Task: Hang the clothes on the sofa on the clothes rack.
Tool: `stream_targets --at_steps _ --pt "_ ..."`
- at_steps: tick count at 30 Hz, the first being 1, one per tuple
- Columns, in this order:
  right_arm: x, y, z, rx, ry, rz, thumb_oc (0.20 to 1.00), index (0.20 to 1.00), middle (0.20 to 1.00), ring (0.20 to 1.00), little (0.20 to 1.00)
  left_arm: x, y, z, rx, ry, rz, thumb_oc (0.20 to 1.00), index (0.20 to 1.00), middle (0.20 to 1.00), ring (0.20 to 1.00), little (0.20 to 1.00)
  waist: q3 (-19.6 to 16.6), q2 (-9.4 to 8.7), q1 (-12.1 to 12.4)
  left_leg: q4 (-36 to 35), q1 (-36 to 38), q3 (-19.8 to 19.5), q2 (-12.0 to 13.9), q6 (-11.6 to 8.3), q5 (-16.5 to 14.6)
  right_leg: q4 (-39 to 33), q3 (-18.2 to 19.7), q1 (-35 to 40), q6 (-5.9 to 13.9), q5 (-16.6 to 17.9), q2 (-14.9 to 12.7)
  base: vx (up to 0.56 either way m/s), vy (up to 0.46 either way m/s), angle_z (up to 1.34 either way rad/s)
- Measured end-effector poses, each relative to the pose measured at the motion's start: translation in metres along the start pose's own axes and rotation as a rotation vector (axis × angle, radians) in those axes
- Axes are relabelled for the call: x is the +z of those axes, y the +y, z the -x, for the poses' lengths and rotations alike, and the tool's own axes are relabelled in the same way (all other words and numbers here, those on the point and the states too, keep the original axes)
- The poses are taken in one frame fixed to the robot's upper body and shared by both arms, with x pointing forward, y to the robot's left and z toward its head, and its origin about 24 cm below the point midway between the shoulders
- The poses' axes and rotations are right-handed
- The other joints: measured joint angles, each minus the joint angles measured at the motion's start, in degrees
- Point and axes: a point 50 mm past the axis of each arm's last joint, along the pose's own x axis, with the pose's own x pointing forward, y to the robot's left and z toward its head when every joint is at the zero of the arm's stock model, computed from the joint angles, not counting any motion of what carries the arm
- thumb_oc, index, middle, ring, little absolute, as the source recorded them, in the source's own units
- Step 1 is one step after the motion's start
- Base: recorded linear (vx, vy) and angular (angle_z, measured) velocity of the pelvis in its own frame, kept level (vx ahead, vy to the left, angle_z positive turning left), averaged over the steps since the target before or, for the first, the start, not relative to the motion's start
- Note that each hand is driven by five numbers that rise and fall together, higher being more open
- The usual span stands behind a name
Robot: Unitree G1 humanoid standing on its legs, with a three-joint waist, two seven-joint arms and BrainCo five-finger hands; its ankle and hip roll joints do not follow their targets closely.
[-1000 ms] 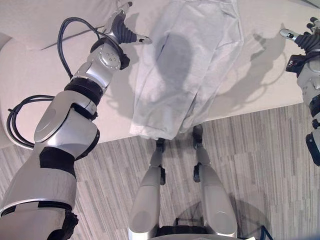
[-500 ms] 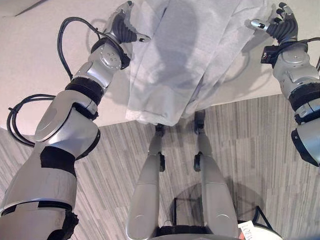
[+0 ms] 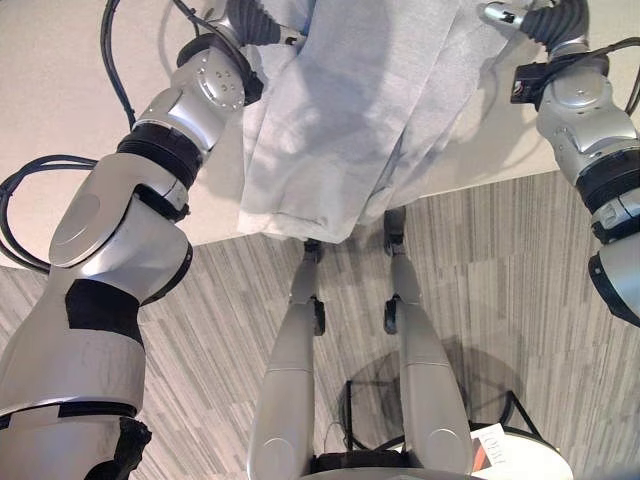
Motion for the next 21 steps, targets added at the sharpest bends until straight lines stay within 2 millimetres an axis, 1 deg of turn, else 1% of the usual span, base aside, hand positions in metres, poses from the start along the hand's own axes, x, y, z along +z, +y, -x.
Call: stream_targets --at_steps 2,4,6,8,10,13,15,21 --pt "0.004 0.015 0.002 0.053 -0.026 0.016 1.000 1.000 1.000 1.000 1.000 0.004 -0.001 0.000 -0.003 -0.016 0.005 1.000 1.000 1.000 1.000 1.000 0.00 0.00 0.03 0.22 0.00 0.00 0.01 0.00 0.00 0.01 0.01 0.07 -0.05 0.04 0.00 0.00 0.000 0.00" --pt "0.006 0.024 0.003 0.078 -0.033 0.007 1.000 1.000 1.000 1.000 1.000 0.005 -0.002 0.000 -0.004 -0.021 0.009 1.000 1.000 1.000 1.000 1.000 0.00 0.00 0.05 0.41 0.00 -0.02 0.00 0.00 0.00 0.23 -0.01 0.08 -0.05 0.05 -0.01 0.00 0.000 0.00" --pt "0.007 0.028 0.004 0.089 -0.034 0.001 1.000 1.000 1.000 1.000 1.000 0.007 -0.003 0.000 -0.007 -0.024 0.012 1.000 1.000 1.000 1.000 1.000 0.00 0.00 0.14 0.69 0.00 -0.02 -0.02 0.00 0.00 0.52 -0.02 0.09 -0.05 0.05 -0.03 0.00 0.000 0.00" --pt "0.006 0.028 0.003 0.087 -0.032 0.002 1.000 1.000 1.000 1.000 1.000 0.006 -0.003 0.000 -0.007 -0.023 0.011 1.000 1.000 1.000 1.000 1.000 -0.01 -0.02 0.20 1.04 0.00 -0.04 -0.11 0.00 0.00 0.99 -0.04 0.08 -0.04 0.03 -0.05 0.00 0.000 0.00" --pt "0.006 0.035 0.005 0.091 -0.032 0.008 1.000 1.000 1.000 1.000 1.000 0.007 -0.007 0.000 -0.009 -0.014 0.057 1.000 1.000 1.000 1.000 1.000 -0.07 -0.02 0.45 1.10 -0.04 -0.06 -0.17 0.00 0.00 1.00 -0.03 0.08 -0.02 0.01 -0.10 0.00 0.000 0.00" --pt "0.007 0.047 0.007 0.114 -0.040 0.009 1.000 1.000 1.000 1.000 1.000 0.014 -0.016 0.000 -0.025 -0.025 0.111 1.000 1.000 1.000 1.000 1.000 -0.07 -0.02 0.51 1.12 -0.58 -0.21 -0.15 0.01 0.03 1.00 -0.35 -0.35 -0.04 0.03 -0.09 0.00 0.002 0.03" --pt "0.006 0.048 0.007 0.112 -0.041 0.015 1.000 1.000 1.000 1.000 1.000 0.017 -0.023 0.003 -0.044 -0.036 0.120 1.000 1.000 1.000 1.000 1.000 -0.07 -0.02 0.55 1.16 -0.63 -0.18 -0.18 0.05 0.06 1.02 -0.42 -0.34 -0.04 0.04 -0.09 0.00 0.000 0.00" --pt "0.003 0.046 0.010 0.095 -0.056 0.052 1.000 1.000 1.000 1.000 1.000 0.018 -0.024 0.003 -0.047 -0.042 0.122 1.000 1.000 1.000 1.000 1.000 -0.07 -0.03 0.24 1.15 -0.67 -0.25 -0.23 0.04 0.06 1.03 -0.56 -0.37 -0.04 0.04 -0.11 0.00 0.000 0.00"
